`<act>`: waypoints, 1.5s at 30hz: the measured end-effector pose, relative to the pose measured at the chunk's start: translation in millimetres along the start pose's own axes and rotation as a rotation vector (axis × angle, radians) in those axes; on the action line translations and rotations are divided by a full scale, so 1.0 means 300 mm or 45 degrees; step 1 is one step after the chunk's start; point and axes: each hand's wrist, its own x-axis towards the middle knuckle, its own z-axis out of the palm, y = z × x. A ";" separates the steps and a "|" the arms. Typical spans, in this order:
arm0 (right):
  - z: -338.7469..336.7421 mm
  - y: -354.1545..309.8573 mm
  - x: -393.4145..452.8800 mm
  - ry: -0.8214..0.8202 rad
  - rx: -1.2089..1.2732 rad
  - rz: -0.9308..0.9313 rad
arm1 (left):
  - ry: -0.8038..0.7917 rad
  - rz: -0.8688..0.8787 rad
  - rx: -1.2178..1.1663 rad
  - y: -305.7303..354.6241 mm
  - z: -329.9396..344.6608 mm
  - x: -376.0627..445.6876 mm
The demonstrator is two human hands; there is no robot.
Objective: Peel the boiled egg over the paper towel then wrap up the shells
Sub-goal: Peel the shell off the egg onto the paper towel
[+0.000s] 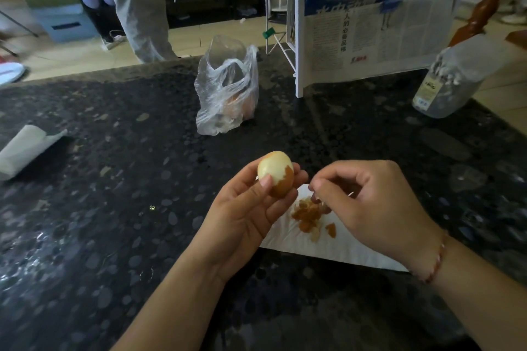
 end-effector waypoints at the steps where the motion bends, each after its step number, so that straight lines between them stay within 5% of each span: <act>1: -0.001 -0.001 -0.003 -0.018 -0.066 -0.032 | 0.013 -0.001 -0.024 0.000 -0.003 0.001; 6: 0.006 0.003 -0.004 0.022 -0.186 -0.086 | 0.088 0.037 0.143 0.000 -0.007 0.003; 14: 0.008 -0.019 -0.002 -0.007 0.129 0.013 | -0.005 0.073 0.356 -0.008 0.000 -0.006; 30: 0.022 -0.008 -0.018 0.044 -0.299 -0.005 | -0.023 0.225 0.649 -0.024 0.008 -0.003; 40: 0.004 0.002 0.009 0.029 0.121 0.105 | 0.001 0.175 0.441 -0.024 -0.003 0.001; 45: -0.002 0.003 0.007 0.023 0.060 0.103 | -0.045 0.127 0.245 -0.017 -0.007 -0.003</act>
